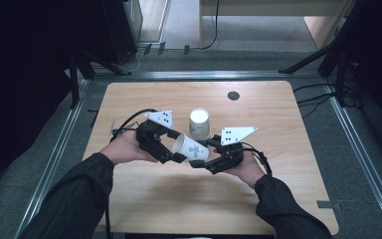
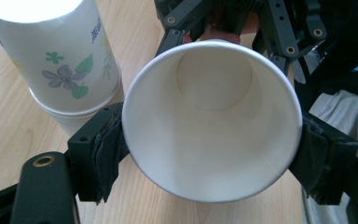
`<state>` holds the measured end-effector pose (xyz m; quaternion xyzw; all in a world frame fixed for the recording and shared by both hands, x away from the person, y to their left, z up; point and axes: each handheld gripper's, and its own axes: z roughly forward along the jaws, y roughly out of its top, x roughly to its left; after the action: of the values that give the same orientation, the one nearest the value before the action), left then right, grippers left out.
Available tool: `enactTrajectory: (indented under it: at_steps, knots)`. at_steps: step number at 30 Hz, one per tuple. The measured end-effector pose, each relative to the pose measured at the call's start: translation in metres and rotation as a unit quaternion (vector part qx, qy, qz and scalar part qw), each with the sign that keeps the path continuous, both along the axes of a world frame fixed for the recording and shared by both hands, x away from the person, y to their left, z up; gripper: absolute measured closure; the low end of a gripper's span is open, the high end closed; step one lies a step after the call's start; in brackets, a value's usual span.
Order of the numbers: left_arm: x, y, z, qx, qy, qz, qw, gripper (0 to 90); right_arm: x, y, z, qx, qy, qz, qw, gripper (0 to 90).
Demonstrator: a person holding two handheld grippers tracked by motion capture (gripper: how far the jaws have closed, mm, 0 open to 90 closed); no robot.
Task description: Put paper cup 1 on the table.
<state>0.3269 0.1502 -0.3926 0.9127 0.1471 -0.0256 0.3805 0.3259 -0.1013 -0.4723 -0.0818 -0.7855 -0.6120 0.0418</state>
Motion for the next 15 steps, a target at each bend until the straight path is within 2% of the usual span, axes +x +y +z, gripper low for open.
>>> enactTrajectory:
  at_steps: [15]
  knots:
    - [0.0004, 0.0007, -0.0001, 0.003, 0.0, -0.001, 1.0, 21.7, 0.0011, 0.0012, -0.0011, -0.001, 0.008, 0.002, 1.0, 32.8]
